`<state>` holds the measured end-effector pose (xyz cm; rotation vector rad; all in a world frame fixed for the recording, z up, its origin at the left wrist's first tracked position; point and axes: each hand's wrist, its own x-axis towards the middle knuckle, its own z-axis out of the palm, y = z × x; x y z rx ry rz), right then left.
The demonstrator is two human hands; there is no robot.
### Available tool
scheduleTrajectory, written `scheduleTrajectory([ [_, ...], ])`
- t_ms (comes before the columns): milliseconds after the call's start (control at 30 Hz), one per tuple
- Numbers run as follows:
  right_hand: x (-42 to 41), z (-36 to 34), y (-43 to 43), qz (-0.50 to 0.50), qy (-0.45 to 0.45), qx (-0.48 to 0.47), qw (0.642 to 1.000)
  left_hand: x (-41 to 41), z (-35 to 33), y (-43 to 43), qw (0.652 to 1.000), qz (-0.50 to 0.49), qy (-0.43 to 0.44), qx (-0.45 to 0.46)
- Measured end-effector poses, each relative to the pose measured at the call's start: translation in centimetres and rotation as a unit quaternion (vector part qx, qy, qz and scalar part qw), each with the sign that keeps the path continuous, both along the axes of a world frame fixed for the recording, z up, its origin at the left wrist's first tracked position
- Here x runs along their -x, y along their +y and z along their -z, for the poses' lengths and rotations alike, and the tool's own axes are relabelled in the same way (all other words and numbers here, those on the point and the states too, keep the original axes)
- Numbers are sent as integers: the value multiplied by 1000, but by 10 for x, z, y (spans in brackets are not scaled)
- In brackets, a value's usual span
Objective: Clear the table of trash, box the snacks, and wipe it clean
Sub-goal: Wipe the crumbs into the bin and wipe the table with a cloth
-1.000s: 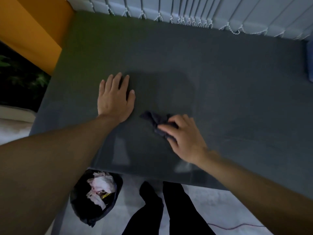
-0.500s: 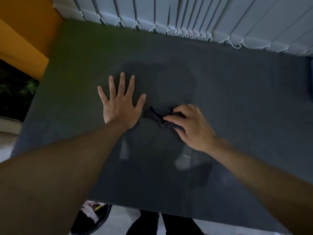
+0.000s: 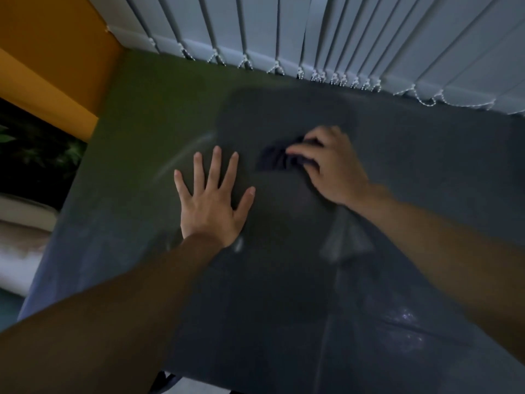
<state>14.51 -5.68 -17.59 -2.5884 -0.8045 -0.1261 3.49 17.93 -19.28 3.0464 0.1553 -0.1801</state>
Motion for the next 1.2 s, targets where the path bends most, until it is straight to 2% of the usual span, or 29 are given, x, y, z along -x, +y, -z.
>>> scheduleTrajectory([
  [100, -51, -1, 12, 117, 18, 6, 993, -1, 0, 0, 1000, -4, 6, -1],
  [167, -54, 0, 18, 133, 25, -1, 991, -2, 0, 0, 1000, -3, 6, -5],
  [233, -35, 1, 17, 72, 10, -7, 997, -1, -1, 0, 1000, -4, 7, -5],
  [300, -20, 2, 9, -36, 9, -1, 999, -1, -1, 0, 1000, -5, 8, -6],
  [367, -33, 2, 1, -75, 13, 17, 997, -2, -2, -1, 1000, -7, 11, -10],
  [500, -79, 2, 7, 101, 13, -6, 995, -2, -1, -1, 1000, -6, 8, -11],
  [567, -75, 1, 14, 145, 28, -16, 989, -2, 0, 0, 1000, -5, 6, -8],
  [633, -48, 1, 17, 117, 24, -16, 993, -2, 1, 1, 1000, -5, 5, -6],
  [733, -8, 0, 1, -17, 25, 3, 1000, -2, 1, 1, 1000, -6, -1, -3],
  [800, -15, 0, -15, -35, 15, 27, 999, -1, 1, 0, 1000, -8, -3, -2],
  [867, -38, 3, -28, 66, -2, 18, 998, -2, 1, 0, 1000, -9, -4, -4],
  [933, -58, 2, -37, 179, 16, 0, 984, -1, 1, 0, 1000, -8, -4, -7],
  [967, -59, 1, -38, 204, 29, -1, 979, -1, 0, -1, 1000, -7, -3, -10],
  [1033, -41, -1, -36, 186, 28, 7, 982, -1, -1, -3, 1000, -6, 2, -15],
  [1200, 16, -4, -58, 55, -4, 48, 997, -5, -13, -9, 999, -2, 22, -35],
])
